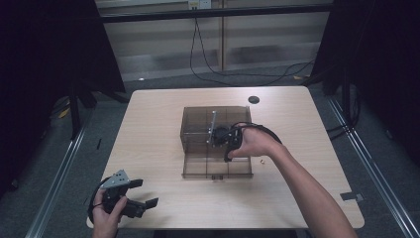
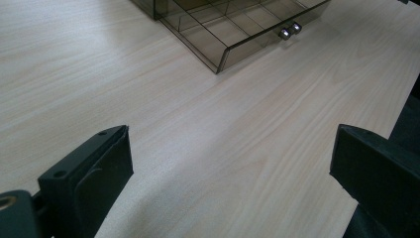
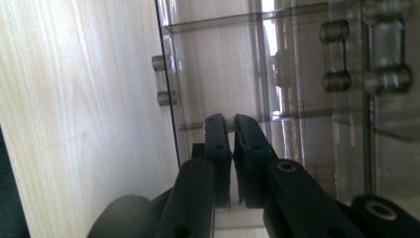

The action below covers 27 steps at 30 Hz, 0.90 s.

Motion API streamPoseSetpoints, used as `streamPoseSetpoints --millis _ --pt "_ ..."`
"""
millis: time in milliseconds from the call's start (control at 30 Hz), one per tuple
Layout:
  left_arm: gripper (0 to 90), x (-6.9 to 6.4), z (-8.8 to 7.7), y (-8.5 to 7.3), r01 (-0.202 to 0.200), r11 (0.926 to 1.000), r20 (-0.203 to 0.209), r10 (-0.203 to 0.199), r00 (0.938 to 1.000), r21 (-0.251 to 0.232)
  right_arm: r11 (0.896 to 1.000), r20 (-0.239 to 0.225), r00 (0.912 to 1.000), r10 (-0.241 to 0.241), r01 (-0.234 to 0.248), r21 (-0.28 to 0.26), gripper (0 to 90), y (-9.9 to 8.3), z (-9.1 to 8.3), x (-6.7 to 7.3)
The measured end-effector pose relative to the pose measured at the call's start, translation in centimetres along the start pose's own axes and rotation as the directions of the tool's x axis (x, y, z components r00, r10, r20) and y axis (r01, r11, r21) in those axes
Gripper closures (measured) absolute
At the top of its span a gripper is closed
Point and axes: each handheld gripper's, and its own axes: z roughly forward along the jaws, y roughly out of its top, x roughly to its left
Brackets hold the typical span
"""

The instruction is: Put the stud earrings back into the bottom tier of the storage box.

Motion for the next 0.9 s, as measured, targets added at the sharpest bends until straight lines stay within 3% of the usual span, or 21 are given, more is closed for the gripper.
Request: streamPoseSetpoints --millis 467,900 --pt "2.8 -0.1 0.0 0.0 -0.007 1.0000 0.007 0.007 0.9999 -0.002 0.998 -0.025 0.9986 -0.045 0.047 0.049 85.3 3.2 2.9 0.2" --pt "2.7 0.0 0.0 0.0 -0.003 1.0000 0.011 0.003 0.9999 -0.003 0.992 -0.029 0.9971 -0.071 0.073 0.102 85.0 4.0 5.6 -0.2"
